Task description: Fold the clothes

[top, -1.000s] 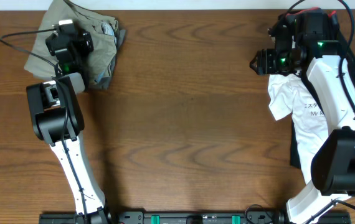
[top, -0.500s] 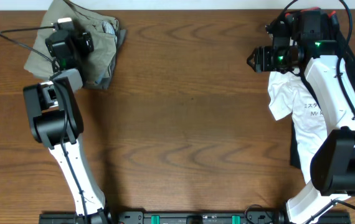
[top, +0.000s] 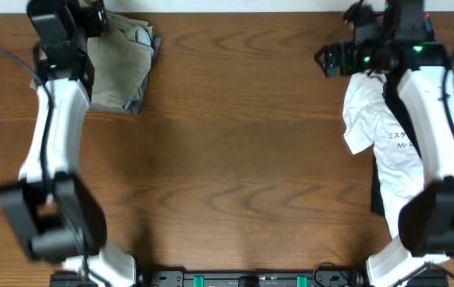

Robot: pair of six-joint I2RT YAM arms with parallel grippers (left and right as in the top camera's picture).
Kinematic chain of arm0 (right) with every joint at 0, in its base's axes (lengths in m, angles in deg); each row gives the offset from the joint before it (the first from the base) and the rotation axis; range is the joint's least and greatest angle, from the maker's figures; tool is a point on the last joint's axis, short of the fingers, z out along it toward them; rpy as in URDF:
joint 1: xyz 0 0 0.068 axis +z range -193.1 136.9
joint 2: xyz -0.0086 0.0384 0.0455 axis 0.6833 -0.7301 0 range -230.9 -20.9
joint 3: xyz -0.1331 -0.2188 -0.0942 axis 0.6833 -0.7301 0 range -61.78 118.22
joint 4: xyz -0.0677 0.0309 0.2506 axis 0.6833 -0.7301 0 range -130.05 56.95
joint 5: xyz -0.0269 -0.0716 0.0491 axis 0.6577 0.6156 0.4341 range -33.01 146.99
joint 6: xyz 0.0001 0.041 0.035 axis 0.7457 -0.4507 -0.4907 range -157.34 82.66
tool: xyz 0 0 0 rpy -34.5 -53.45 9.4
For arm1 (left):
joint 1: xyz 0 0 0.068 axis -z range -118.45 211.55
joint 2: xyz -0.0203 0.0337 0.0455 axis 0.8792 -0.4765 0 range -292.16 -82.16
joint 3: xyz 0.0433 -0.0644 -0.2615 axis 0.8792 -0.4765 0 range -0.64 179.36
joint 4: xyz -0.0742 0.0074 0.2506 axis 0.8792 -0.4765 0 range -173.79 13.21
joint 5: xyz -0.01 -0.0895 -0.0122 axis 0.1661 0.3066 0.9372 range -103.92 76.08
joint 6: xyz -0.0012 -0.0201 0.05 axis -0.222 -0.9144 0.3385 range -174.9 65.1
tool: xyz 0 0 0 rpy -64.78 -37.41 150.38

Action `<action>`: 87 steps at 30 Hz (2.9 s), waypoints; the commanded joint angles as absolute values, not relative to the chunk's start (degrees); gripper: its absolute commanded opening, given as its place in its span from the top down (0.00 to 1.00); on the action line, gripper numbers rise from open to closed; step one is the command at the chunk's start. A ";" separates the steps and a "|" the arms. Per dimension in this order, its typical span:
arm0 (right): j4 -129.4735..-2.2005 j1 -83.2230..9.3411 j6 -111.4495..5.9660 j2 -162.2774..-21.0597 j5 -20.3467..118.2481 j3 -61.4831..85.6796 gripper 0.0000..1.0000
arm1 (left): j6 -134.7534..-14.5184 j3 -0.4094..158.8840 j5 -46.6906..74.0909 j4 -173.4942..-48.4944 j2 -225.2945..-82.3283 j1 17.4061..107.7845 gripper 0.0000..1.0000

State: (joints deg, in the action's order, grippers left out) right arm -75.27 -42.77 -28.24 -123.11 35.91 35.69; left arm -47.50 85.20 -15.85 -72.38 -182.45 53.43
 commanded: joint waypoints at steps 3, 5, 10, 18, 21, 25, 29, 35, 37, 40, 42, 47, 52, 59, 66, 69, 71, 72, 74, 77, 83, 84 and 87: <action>-74.63 -42.88 -26.97 -110.48 36.22 41.46 0.01 | -50.74 85.58 -16.05 -80.14 -172.36 57.93 0.02; -74.72 -42.88 -26.99 -107.37 36.20 41.46 0.01 | -50.74 85.58 -16.07 -81.50 -169.95 59.17 0.02; -74.87 -42.81 -26.97 -101.69 36.20 41.46 0.01 | -50.71 85.58 -16.07 -81.48 -167.40 60.29 0.02; -75.09 -42.81 -26.97 -99.50 36.20 41.46 0.01 | -50.74 85.58 -16.07 -85.41 -167.46 60.29 0.02; -76.71 -42.81 -26.97 -99.66 36.20 41.44 0.01 | -50.71 85.58 -16.07 -89.35 -167.46 60.29 0.02; -80.73 -42.59 -26.97 -99.66 36.20 41.44 0.01 | -50.71 85.58 -16.07 -95.64 -167.46 60.29 0.02; -85.52 -42.66 -26.97 -99.64 36.20 41.40 0.01 | -50.74 85.58 -16.07 -102.09 -167.46 60.29 0.02; -93.13 -42.81 -26.10 -97.67 39.48 40.79 0.01 | -50.71 85.58 -16.07 -110.50 -167.46 60.29 0.02; -93.19 -42.81 -25.97 -95.22 39.93 38.86 0.01 | -50.71 85.58 -16.07 -112.91 -167.46 60.29 0.02; -86.98 -42.83 -23.69 -90.22 40.70 31.58 0.01 | -50.71 85.58 -16.07 -115.92 -167.46 60.29 0.02; -80.12 -42.83 -21.25 -85.73 40.68 23.96 0.01 | -50.71 85.58 -16.07 -117.58 -167.46 60.29 0.02; -58.24 -42.85 -19.02 -72.93 40.68 0.28 0.01 | -50.71 85.58 -16.07 -119.07 -167.46 60.29 0.02; -40.80 -43.14 -19.08 -62.87 39.50 -20.87 0.01 | -50.71 85.58 -16.07 -119.46 -167.46 60.29 0.02; -25.65 -42.81 -19.08 -54.54 37.90 -43.19 0.01 | -50.74 85.58 -16.07 -119.46 -167.46 60.29 0.02; -22.16 -42.59 -19.06 -46.00 37.97 -54.62 0.01 | -50.71 85.58 -16.07 -119.46 -167.46 60.29 0.02; -22.16 -42.57 -19.10 -43.31 38.14 -57.53 0.01 | -50.71 85.58 -16.07 -119.46 -167.46 60.29 0.02; -22.22 -42.15 -19.63 -41.71 38.38 -59.38 0.01 | -50.71 85.58 -16.07 -119.46 -167.46 60.29 0.02; -22.22 -41.59 -20.85 -40.80 39.26 -60.39 0.01 | -50.74 85.58 -16.07 -119.46 -167.46 60.29 0.02; -22.48 -40.47 -23.67 -39.46 41.95 -61.57 0.01 | -50.74 85.58 -16.07 -119.46 -167.46 60.29 0.02; -25.35 -38.39 -28.11 -37.71 47.23 -61.46 0.01 | -50.74 85.58 -16.07 -119.46 -167.46 60.29 0.02; -32.17 -36.67 -29.62 -34.98 52.70 -61.46 0.01 | -50.74 85.58 -16.07 -119.46 -167.46 60.29 0.02; -33.59 -36.69 -29.57 -34.48 52.76 -61.46 0.01 | -50.74 85.58 -16.07 -119.46 -167.46 60.29 0.02; -37.15 -36.69 -29.62 -32.84 52.96 -61.46 0.01 | -50.71 85.58 -16.07 -119.46 -167.46 60.29 0.02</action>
